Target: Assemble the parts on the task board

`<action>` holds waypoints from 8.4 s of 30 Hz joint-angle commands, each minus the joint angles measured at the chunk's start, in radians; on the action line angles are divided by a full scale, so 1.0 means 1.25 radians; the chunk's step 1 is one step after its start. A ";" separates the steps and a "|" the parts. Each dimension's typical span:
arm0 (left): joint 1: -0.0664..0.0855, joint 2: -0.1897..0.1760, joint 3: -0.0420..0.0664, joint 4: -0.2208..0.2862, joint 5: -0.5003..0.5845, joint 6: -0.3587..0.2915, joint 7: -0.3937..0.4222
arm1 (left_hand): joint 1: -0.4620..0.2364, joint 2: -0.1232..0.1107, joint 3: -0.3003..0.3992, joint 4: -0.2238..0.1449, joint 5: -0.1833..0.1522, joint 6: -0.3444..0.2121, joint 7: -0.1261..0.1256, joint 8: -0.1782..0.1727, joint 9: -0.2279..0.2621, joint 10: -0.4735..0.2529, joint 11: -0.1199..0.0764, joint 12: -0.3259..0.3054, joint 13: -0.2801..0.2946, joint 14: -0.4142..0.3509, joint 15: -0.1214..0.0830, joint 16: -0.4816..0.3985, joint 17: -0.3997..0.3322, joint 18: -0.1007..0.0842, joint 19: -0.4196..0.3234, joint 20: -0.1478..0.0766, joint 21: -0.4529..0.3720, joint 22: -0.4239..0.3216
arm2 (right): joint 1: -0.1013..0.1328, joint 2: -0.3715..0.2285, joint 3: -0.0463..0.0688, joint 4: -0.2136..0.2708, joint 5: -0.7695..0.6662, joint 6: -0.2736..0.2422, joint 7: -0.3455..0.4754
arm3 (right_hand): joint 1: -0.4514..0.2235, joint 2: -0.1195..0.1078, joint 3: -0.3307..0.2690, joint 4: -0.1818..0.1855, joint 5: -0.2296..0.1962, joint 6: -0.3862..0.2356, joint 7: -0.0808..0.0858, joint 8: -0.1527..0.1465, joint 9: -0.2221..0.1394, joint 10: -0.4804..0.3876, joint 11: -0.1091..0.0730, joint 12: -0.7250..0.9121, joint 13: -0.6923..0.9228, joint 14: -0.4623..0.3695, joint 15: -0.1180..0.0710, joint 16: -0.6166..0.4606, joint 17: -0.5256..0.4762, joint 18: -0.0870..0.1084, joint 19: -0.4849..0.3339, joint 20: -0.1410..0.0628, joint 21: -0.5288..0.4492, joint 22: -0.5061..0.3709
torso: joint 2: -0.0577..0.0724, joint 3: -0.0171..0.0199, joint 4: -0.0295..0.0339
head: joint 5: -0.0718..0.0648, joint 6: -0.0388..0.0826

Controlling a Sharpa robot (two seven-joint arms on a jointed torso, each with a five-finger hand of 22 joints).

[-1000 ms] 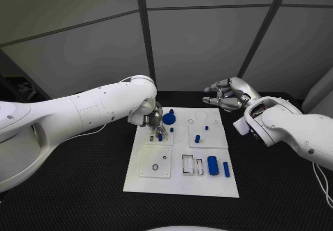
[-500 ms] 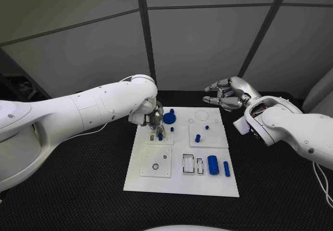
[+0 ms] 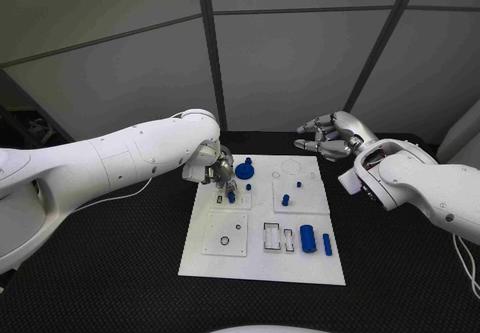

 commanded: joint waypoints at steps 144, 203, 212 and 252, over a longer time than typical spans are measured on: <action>-0.201 -0.206 -0.001 0.336 -0.355 -0.710 0.137 | -0.082 -0.134 0.312 -0.124 0.103 0.030 -0.030 0.086 0.046 0.091 -0.032 -0.015 -0.031 0.084 -0.034 0.008 0.210 -0.015 0.069 -0.032 0.067 0.093 | 0.001 -0.009 0.000 -0.023 -0.028 0.007 0.008 | -0.016 0.003 -0.005 0.013 0.007 0.006 0.001 0.006 -0.001 0.003 -0.003 -0.001 0.000 0.052 -0.005 -0.005 0.089 0.016 -0.004 -0.004 -0.006 -0.002 | -0.014 0.0135 0.0177 | -0.020 -0.030; -0.202 -0.212 -0.001 0.341 -0.343 -0.671 0.116 | -0.103 -0.136 0.241 -0.088 0.101 0.050 -0.046 0.092 0.035 0.121 -0.043 0.015 -0.003 0.084 -0.039 0.008 0.210 -0.019 0.077 -0.037 0.078 0.109 | 0.000 -0.008 0.000 -0.028 -0.030 0.007 0.008 | -0.017 0.004 -0.005 0.015 0.009 0.006 0.001 0.007 -0.002 0.003 -0.003 -0.001 0.000 0.052 -0.006 -0.006 0.088 0.016 -0.004 -0.004 -0.007 -0.003 | -0.014 0.0136 0.0172 | -0.019 -0.031; -0.202 -0.208 -0.001 0.335 -0.340 -0.666 0.108 | -0.133 -0.132 0.182 -0.051 0.101 0.070 -0.052 0.086 0.017 0.128 -0.047 0.028 0.011 0.084 -0.044 0.008 0.210 -0.021 0.082 -0.041 0.083 0.117 | 0.000 -0.009 0.000 -0.027 -0.030 0.007 0.007 | -0.017 0.004 -0.005 0.015 0.009 0.006 0.001 0.007 -0.002 0.003 -0.003 -0.001 0.000 0.052 -0.006 -0.006 0.088 0.016 -0.004 -0.004 -0.007 -0.003 | -0.014 0.0134 0.0170 | -0.020 -0.033; -0.202 -0.202 -0.001 0.319 -0.340 -0.680 0.099 | -0.194 -0.093 -0.044 0.086 0.106 0.109 -0.057 0.077 -0.022 0.141 -0.050 0.059 0.045 0.084 -0.047 0.008 0.210 -0.025 0.093 -0.044 0.092 0.135 | 0.000 -0.012 0.000 -0.025 -0.031 0.008 0.005 | -0.017 0.004 -0.006 0.016 0.010 0.006 0.000 0.008 -0.002 0.000 -0.003 -0.002 -0.003 0.050 -0.006 -0.011 0.079 0.017 -0.009 -0.004 -0.012 -0.010 | -0.014 0.0122 0.0179 | -0.025 -0.031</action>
